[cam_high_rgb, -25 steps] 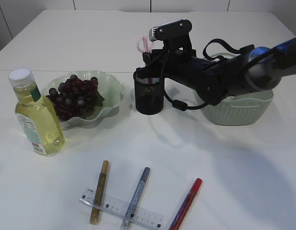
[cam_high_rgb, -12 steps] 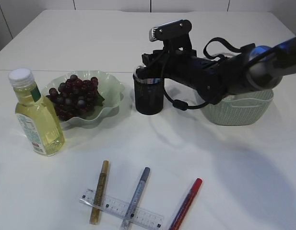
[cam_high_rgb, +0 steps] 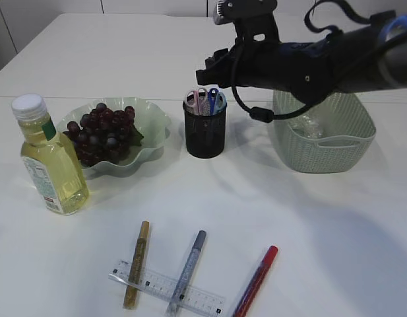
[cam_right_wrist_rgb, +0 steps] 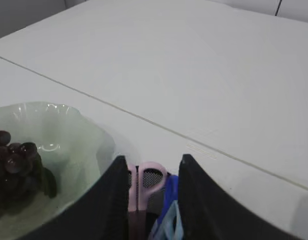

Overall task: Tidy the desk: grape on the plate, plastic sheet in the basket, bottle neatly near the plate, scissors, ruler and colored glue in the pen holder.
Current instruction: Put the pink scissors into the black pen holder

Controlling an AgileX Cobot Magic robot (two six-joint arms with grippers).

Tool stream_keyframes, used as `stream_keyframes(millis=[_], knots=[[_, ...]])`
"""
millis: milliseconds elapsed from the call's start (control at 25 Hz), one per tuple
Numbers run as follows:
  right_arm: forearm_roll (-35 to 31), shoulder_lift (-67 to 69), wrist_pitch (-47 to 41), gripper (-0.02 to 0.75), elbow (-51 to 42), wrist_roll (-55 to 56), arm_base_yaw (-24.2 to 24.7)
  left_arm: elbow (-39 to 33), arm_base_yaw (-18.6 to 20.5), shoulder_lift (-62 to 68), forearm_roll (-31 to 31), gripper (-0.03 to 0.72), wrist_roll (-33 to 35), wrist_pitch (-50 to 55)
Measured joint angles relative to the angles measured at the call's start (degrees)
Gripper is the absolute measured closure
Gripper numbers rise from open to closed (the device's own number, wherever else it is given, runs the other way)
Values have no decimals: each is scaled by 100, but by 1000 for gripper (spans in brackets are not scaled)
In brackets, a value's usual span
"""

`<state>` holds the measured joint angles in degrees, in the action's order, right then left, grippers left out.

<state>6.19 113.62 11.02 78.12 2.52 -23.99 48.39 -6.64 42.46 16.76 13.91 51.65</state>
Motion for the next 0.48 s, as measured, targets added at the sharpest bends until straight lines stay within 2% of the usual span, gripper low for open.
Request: stream_keyframes(millis=[120, 480], knots=[[1, -237, -1020, 456, 226, 138, 0, 0, 0, 0, 0, 379, 0, 0], [-409, -381, -5238, 456, 1700, 183, -230, 0, 0, 0, 43, 379, 0, 0]])
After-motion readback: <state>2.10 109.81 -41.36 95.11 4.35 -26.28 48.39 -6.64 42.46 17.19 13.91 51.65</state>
